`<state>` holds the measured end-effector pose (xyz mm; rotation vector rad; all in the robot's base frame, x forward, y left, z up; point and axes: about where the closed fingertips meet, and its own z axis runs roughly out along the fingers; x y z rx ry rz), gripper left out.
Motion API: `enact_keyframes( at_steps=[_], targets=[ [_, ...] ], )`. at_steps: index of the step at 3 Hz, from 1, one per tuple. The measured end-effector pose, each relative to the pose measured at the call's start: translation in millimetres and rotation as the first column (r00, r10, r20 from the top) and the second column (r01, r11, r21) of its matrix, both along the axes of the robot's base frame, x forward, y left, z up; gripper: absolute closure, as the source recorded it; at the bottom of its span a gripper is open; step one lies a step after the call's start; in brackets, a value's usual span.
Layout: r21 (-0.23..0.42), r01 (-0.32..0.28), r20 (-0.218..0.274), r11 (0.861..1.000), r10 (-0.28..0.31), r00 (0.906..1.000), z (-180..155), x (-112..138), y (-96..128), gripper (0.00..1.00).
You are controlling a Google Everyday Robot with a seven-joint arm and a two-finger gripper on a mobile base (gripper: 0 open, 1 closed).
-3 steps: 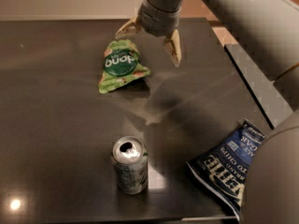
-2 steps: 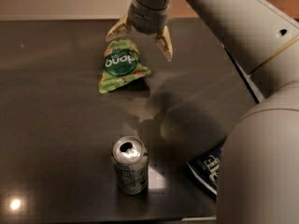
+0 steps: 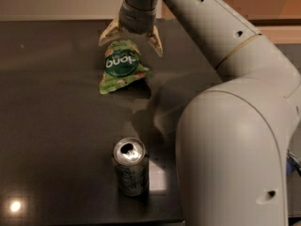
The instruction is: Move green rice chip bag near 7up can
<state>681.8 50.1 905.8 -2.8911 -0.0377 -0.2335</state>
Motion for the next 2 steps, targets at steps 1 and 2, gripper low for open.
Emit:
enact_keyframes(
  at_steps=[1,2],
  targets=[
    [0.008,-0.046,-0.008,0.999,0.046,0.9989,-14.2,16.4,8.9,0.0],
    [-0.005,-0.065,-0.026,0.998,0.065,0.9975,-31.3,25.6,12.4,0.0]
  ],
)
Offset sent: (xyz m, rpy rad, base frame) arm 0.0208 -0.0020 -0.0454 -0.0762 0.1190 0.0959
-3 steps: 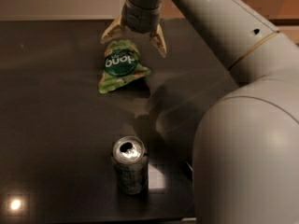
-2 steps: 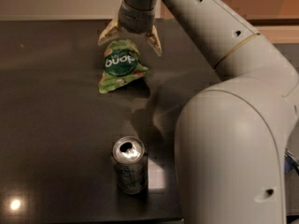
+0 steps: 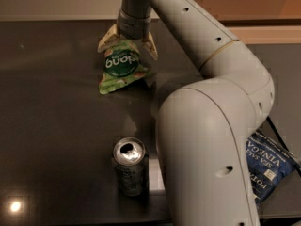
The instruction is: Move green rice chip bag near 7up can
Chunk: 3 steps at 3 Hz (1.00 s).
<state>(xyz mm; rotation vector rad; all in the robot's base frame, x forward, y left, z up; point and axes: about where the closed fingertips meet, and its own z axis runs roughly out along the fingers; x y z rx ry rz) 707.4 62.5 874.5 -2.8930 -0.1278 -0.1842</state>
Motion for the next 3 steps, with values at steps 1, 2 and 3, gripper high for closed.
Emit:
enact_keyframes(
  at_steps=[1,2,3],
  targets=[
    [-0.042,-0.013,-0.013,0.999,0.012,0.9998,-14.0,0.5,1.7,0.0],
    [-0.08,-0.038,-0.023,0.996,0.036,0.9991,-21.0,-7.9,5.1,0.15],
    [-0.103,-0.055,-0.031,0.993,0.052,0.9982,-21.9,-20.1,6.2,0.38]
  ],
)
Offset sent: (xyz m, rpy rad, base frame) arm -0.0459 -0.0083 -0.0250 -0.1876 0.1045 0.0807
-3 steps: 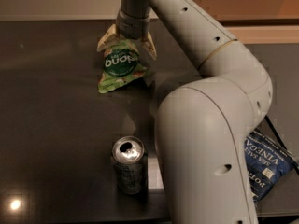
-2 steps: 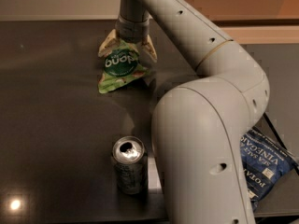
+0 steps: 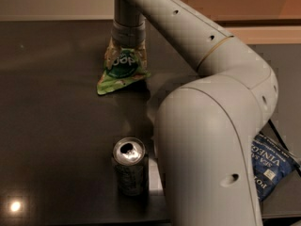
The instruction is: Move green rice chip bag near 7up can
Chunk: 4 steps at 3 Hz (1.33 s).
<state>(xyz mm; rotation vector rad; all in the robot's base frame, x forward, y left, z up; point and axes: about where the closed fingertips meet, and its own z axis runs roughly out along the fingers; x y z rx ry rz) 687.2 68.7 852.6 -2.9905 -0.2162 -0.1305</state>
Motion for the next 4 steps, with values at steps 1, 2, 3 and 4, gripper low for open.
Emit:
enact_keyframes(
  at_steps=[1,2,3,4],
  targets=[
    [-0.021,-0.003,-0.007,1.0,0.003,1.0,-0.2,-10.9,-2.1,0.61],
    [-0.029,0.001,0.001,1.0,-0.001,1.0,6.0,-18.9,-4.2,0.85],
    [-0.03,0.003,0.016,1.0,-0.002,0.9999,19.0,-36.1,-5.1,1.0],
    [-0.024,0.008,0.016,1.0,-0.007,0.9998,34.8,-68.3,-5.5,1.0]
  ],
)
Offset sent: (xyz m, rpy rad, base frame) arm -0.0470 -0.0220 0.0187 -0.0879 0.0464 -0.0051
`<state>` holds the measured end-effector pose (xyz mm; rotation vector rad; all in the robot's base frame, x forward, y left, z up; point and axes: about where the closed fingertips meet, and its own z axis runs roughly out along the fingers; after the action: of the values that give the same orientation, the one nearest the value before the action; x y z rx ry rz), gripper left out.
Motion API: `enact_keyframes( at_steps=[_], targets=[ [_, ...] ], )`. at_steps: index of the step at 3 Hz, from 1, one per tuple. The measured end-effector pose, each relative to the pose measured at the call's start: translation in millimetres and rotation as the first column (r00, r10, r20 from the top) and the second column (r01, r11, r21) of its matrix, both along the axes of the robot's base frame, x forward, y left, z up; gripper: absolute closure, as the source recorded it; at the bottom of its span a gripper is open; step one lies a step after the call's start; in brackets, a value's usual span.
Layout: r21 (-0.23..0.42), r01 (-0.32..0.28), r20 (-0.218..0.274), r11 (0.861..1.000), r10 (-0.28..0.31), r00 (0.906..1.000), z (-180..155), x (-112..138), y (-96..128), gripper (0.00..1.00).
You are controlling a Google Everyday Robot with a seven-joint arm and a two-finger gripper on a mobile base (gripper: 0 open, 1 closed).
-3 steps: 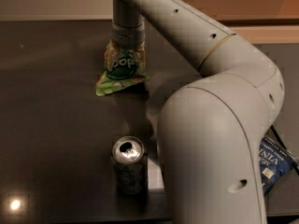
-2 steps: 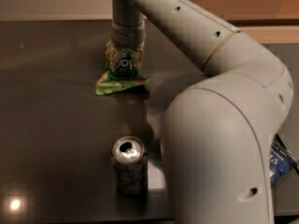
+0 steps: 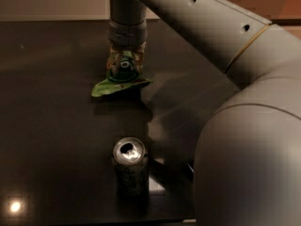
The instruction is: Move green rice chip bag near 7up can
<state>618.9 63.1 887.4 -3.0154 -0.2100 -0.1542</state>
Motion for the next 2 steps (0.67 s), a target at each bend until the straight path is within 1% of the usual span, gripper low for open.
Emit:
enact_keyframes(
  at_steps=[1,2],
  targets=[
    [-0.01,-0.019,-0.014,1.0,0.019,0.9997,9.0,-31.6,-2.4,1.0],
    [-0.021,-0.053,-0.041,0.998,0.052,0.9978,10.9,-65.0,-17.0,1.0]
  ],
)
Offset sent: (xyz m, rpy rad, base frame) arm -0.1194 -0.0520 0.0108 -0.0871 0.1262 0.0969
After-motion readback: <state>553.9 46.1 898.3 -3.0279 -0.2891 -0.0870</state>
